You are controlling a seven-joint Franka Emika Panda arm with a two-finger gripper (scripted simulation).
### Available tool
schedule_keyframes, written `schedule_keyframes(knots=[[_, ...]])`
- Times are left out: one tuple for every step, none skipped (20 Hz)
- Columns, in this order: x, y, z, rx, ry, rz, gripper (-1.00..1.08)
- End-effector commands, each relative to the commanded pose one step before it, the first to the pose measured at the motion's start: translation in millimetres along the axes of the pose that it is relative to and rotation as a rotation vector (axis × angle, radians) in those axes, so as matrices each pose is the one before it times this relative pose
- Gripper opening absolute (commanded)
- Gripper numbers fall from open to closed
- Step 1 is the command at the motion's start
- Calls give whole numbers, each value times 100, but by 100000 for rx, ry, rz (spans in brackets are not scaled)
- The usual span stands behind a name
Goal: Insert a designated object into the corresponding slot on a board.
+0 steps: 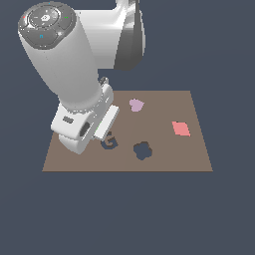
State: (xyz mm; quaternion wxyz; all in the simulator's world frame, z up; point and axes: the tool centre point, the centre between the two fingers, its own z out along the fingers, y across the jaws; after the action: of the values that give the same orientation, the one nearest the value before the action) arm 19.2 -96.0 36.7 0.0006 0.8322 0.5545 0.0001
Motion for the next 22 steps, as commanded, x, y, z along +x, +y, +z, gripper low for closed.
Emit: schedule_keyframes(knots=[[2103,1014,-93,-61,31,-11749,-100],[781,399,-23,-7,5,-4436,-100],[765,389,-22,-6,5,-4334,-100],[749,379,-21,-5,5,-4233,-100],[733,369,-20,-4,5,-4133,-100],[717,359,-19,-3,5,-4033,-100],[700,349,-18,-2,5,-3932,-100],[684,339,-17,-1,5,-3829,-100],[665,328,-16,0,5,-3717,-100],[646,317,-15,0,6,-3599,-100],[625,305,-14,1,6,-3478,-100],[606,292,-13,2,6,-3355,-100],[580,278,-12,2,6,-3207,-100],[548,261,-12,2,6,-3022,-100],[514,245,-11,2,5,-2830,-100],[481,228,-10,3,5,-2645,-100],[450,208,-9,4,5,-2460,-100],[417,188,-7,4,6,-2268,-100],[385,169,-6,5,6,-2078,-100],[350,153,-5,5,5,-1889,-100],[314,137,-5,4,5,-1691,-100],[277,120,-4,4,4,-1490,-100]])
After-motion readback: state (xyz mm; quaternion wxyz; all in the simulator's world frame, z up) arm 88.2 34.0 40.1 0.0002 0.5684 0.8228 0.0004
